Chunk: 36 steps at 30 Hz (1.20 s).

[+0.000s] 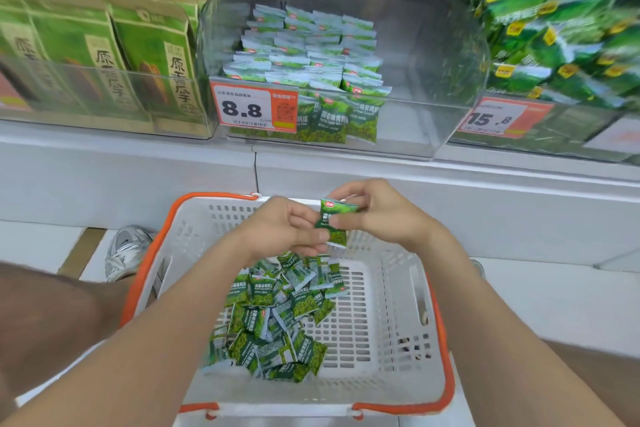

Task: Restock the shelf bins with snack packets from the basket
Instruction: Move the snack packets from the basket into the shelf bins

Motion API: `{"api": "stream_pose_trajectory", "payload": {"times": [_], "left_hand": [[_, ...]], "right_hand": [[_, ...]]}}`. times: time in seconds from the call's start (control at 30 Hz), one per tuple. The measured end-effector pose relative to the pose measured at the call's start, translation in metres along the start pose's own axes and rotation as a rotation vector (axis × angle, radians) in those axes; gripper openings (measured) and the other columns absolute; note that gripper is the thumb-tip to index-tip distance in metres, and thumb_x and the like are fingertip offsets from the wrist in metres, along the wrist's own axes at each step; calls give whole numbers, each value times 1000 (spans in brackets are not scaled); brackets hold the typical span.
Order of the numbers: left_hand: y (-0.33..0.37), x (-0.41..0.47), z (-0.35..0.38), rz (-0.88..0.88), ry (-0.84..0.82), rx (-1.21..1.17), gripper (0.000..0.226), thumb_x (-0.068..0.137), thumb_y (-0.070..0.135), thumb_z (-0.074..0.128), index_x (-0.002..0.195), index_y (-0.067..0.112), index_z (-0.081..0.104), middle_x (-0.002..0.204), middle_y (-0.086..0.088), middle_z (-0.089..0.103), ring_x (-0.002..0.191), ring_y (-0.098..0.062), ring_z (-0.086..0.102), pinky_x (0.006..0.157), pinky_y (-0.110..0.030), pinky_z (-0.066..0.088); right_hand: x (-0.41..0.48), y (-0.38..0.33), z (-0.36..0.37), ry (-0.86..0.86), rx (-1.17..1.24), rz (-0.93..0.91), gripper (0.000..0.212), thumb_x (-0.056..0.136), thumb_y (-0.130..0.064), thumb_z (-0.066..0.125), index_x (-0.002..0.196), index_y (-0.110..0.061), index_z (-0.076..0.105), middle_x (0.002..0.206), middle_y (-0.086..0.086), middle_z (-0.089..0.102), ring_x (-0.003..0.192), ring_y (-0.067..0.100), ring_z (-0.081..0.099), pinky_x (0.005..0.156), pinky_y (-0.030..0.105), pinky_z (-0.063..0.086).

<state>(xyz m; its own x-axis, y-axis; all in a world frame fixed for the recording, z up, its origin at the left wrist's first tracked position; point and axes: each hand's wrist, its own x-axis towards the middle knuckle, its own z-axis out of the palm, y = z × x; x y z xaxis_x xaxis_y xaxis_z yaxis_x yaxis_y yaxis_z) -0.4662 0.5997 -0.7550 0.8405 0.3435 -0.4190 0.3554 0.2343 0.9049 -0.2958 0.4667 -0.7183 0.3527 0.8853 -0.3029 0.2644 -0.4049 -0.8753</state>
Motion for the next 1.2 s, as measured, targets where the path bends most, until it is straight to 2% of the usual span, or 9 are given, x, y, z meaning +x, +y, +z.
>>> {"api": "stream_pose_trajectory", "payload": {"times": [0.2,0.33,0.47,0.63,0.83,0.93,1.0,1.1,1.2], "left_hand": [[29,-19,7,72,33,-64,33,86,-3,80,114,-4,63,93,-25,77,91,-33,79,76,-34,66],[53,-20,14,244,143,116,32,84,16,87,107,1,71,86,-15,79,84,-28,79,79,-42,66],[88,-26,24,629,467,442,25,84,47,85,85,23,76,75,7,75,71,-11,71,68,-27,57],[119,-23,22,1081,906,869,9,90,18,65,96,19,71,90,7,67,86,-22,59,78,-43,48],[131,-8,16,939,757,1149,39,84,16,67,123,17,66,137,-2,63,126,-29,54,105,-45,38],[138,-7,18,853,692,1247,28,87,25,64,115,24,65,119,5,70,115,-24,60,103,-42,34],[147,-9,22,779,684,1287,16,90,33,61,103,27,65,100,8,69,100,-22,62,95,-41,36],[163,-8,25,652,653,1325,19,90,44,58,85,27,66,89,8,65,87,-22,61,91,-41,38],[178,-9,25,561,632,1412,30,88,48,60,80,22,72,83,4,66,86,-27,63,85,-39,40]], "right_hand": [[-14,-17,-8,68,49,-105,16,93,-14,78,109,-11,77,90,24,75,72,20,61,74,35,51],[-21,-49,-17,188,-96,-225,20,93,-12,77,112,-17,76,88,6,78,71,14,67,63,32,52],[-28,-95,-40,489,-214,-475,19,89,-23,75,108,-23,77,81,0,75,66,28,64,65,41,56],[-22,-117,-68,825,-302,-664,28,96,-27,69,124,-28,64,107,-17,70,64,15,57,69,38,52],[-2,-116,-74,760,-492,-560,16,100,-25,66,114,-29,70,92,-16,70,69,9,59,80,36,51],[5,-124,-76,672,-607,-419,19,101,-32,62,117,-28,72,105,-6,73,96,27,63,95,35,45],[9,-131,-82,603,-651,-297,15,100,-35,63,111,-31,73,106,1,73,112,32,56,93,36,42],[9,-142,-90,460,-739,-187,11,98,-28,64,99,-31,74,74,-4,65,99,25,56,85,33,43],[8,-153,-90,351,-701,-71,26,95,-14,55,107,-22,77,76,-3,70,70,11,71,81,29,57]]}}
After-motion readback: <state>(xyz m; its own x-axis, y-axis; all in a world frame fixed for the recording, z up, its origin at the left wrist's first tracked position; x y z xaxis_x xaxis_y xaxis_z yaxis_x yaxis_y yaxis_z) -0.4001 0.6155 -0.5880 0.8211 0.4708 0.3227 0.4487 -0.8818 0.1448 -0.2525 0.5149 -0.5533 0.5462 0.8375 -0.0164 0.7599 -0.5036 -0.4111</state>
